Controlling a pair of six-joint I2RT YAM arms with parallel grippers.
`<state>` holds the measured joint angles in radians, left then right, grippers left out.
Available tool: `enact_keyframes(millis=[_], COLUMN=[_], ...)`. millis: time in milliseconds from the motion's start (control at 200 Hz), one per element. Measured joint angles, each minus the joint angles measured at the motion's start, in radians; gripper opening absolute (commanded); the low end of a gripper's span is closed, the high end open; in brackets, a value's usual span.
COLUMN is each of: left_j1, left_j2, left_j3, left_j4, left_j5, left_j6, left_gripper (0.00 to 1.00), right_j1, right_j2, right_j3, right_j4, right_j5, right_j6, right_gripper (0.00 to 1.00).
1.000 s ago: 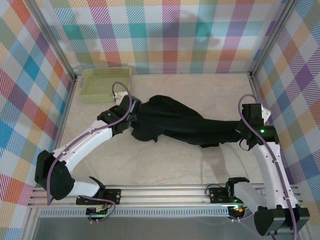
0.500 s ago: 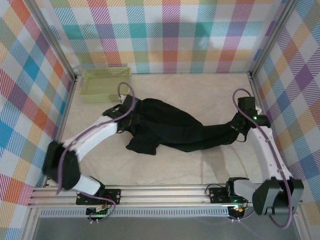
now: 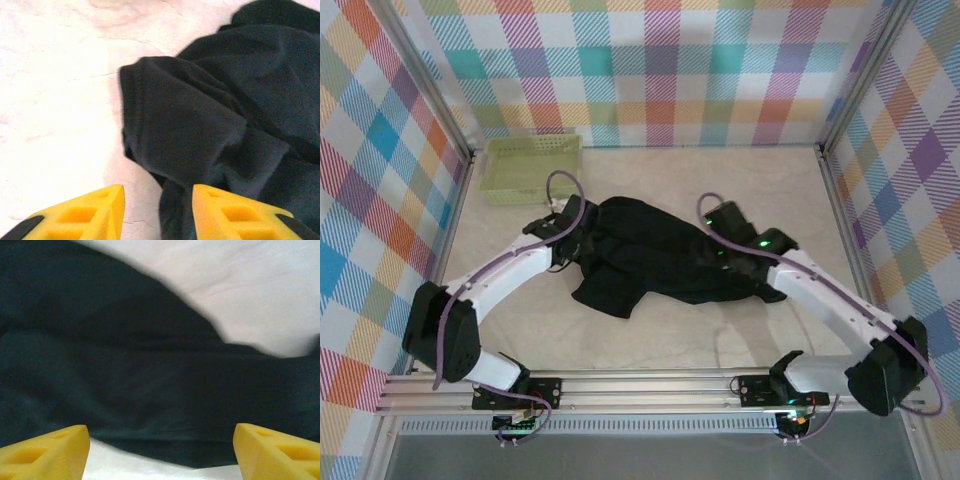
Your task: Fold the inside-out t-shirt
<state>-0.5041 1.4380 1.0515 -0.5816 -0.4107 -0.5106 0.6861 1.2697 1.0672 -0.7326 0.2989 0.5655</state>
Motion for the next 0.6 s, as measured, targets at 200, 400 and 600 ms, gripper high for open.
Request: enact_keyframes(millis=[200,400,600], left_j1=[0.015,0.057,0.067], left_j2=[-0.186,-0.297,-0.309], left_j3=[-0.177,-0.286,-0.317], left_j4=[0.000,0.004,0.013], left_j5=[-0.018,-0.007,0.037], left_j6=[-0.073,-0.111,-0.122], left_gripper=[0.58,0.67,0.70], right_j1=[0.211,0.274,0.283], right_j2=[0.250,0.438,0.526], right_j3=[-0.008,0.031,0.072], right_j4=[0.135,0.209,0.228], right_j5=[-0.105,-0.169,-0.180], right_j6=[0.118,0.210,0.261], right_gripper=[0.70,0.62,0.61])
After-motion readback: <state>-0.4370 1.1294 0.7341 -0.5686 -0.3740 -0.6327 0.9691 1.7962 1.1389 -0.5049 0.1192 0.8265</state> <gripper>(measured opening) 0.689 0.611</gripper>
